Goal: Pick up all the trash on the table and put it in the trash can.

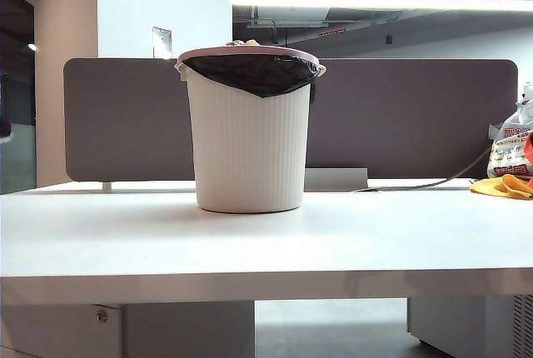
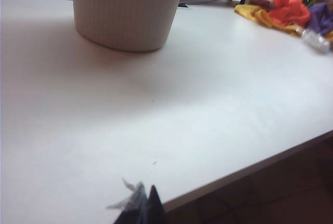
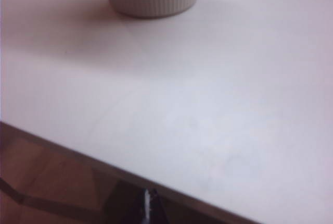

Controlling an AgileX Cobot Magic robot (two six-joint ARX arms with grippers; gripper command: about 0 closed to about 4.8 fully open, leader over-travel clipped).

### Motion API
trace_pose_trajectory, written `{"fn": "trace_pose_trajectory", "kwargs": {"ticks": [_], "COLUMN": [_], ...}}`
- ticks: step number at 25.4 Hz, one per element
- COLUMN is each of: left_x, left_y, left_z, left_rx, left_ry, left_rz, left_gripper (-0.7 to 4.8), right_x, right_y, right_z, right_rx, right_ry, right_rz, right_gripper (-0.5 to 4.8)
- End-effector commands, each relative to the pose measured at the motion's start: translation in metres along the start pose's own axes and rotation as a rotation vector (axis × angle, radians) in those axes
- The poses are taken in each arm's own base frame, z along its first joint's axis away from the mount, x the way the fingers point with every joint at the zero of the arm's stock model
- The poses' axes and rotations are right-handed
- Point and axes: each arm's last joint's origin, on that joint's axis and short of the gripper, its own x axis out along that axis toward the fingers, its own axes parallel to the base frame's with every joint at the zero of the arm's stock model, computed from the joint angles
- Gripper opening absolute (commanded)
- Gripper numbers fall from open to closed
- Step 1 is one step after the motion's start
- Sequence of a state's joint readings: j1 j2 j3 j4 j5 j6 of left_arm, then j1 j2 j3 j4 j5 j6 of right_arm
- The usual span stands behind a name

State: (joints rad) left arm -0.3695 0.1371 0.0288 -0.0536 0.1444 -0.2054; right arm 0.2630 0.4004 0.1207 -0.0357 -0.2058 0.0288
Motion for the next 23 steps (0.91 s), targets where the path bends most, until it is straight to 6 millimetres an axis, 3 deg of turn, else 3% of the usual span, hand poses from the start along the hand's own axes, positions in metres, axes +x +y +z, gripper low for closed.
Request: {"fn": "trace_pose_trajectory", "kwargs": {"ticks": [1,10,23], "left_x": [0.002,0.002,0.002], "left_y": [0.002,0.003,0.003], "left_z": [-0.004,-0.006,-0.006], "left_rx": [0.024,0.020,0.020], "left_ry": [-0.012,0.002,0.005], "left_rz": [0.039,0.049,0.050], "left_gripper": [-0.05,-0.04,-0.04], "right_x": [0.002,0.006,0.006], "right_y": [0.000,-0.003,-0.004], "right_z": [-0.004,-0.031,-0.033], "right_rx": [0.004,0.045,0.067], "right_ry": [-0.033,0.026,0.049], "right_rz": [0.002,-0.020,-0.053], "right_gripper": [-0.07,-0.07,0.04]}}
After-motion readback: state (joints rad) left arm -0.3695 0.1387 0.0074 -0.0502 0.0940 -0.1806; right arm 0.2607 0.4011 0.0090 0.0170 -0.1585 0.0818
